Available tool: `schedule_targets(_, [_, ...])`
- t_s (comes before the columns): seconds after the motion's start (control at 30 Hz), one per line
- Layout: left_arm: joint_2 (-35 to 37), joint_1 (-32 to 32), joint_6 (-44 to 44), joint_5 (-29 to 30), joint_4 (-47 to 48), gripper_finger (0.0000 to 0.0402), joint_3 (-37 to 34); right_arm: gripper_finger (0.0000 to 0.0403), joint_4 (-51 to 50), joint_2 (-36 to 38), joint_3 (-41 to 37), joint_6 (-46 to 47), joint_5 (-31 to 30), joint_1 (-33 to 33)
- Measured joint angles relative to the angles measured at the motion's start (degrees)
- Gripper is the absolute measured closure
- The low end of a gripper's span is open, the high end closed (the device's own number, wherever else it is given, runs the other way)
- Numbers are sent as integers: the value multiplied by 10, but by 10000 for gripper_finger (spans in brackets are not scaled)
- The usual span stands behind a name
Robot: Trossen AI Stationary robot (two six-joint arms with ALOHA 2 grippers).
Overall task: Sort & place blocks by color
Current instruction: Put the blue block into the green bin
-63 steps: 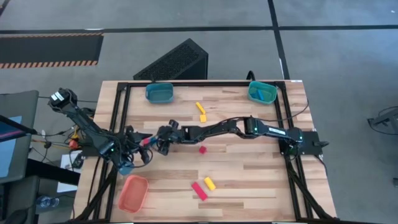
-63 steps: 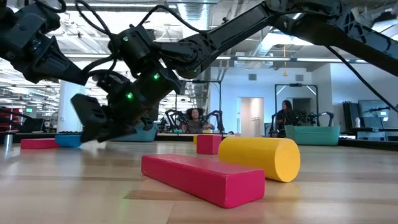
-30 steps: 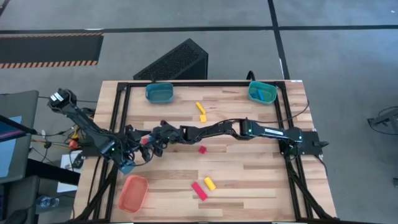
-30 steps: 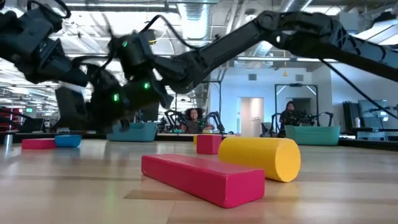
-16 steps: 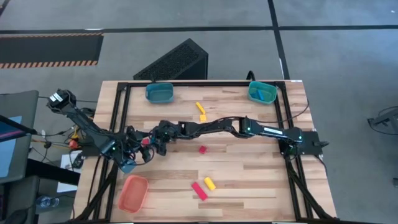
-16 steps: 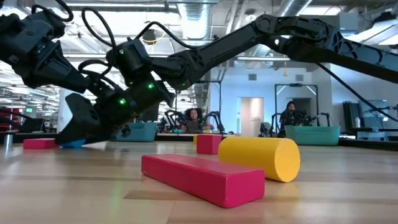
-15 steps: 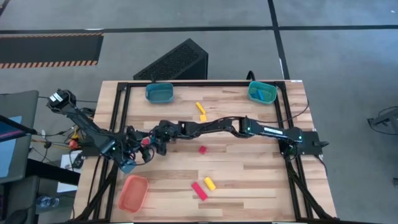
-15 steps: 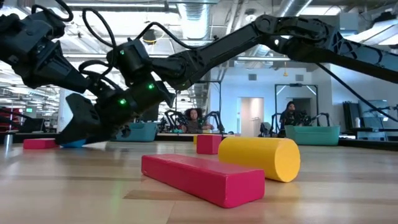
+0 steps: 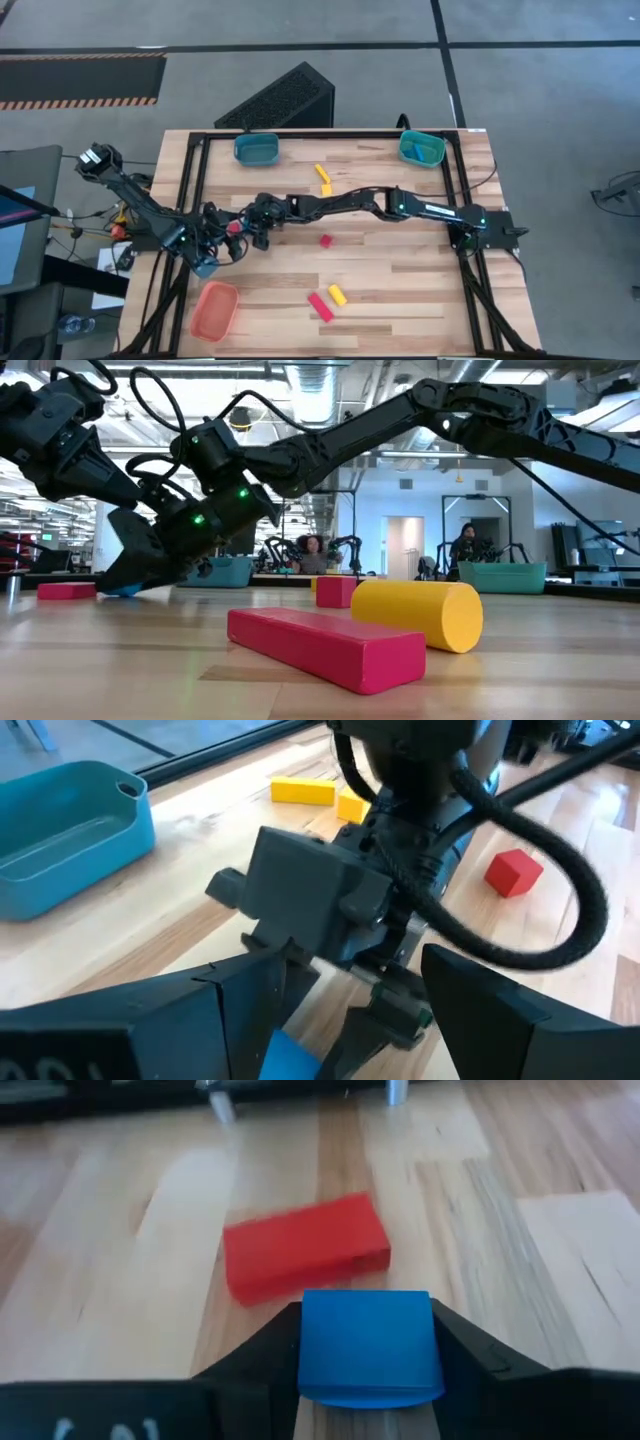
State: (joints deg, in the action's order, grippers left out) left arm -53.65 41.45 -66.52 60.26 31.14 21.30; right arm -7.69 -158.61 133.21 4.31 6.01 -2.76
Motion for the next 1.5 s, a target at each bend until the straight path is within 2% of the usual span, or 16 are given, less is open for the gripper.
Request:
schedule_targets(0.13, [0,0,-17,-32,4,175,0,234,-149,47,-2,-72,-1,1])
schedule_targets(0.23, [0,0,-32,-68,12,175,0,234,-195,70,-8,-102,1,1])
schedule_targets(0.37, [0,3,-46,-94,16,175,0,234,-208,98,-63,-156,2,0])
schedule_targets(0.57, [0,32,-78,-57,15,175,0,233,-145,177,-211,-160,25,-23])
schedule_targets(0.7, [-3,47,-82,-7,9,175,0,230,-45,255,-335,-147,59,-38])
schedule_targets(0.87, [-40,44,-89,60,-24,175,0,231,92,367,-494,-146,58,-44])
schedule_targets(0.93, [-66,36,-93,84,-46,175,0,230,157,410,-555,-146,37,-44])
schedule_targets(1.03, [-99,13,-86,85,-79,177,0,226,244,477,-636,-145,-12,-45])
schedule_targets(1.2, [-130,-43,-82,12,-97,189,0,225,317,555,-746,-122,-89,-45])
schedule_targets(1.37, [-114,-122,-35,-12,-106,207,0,226,332,618,-824,-127,-185,-45])
schedule_targets(1.5, [-93,-198,72,-75,-146,223,0,224,275,682,-884,-149,-332,-47])
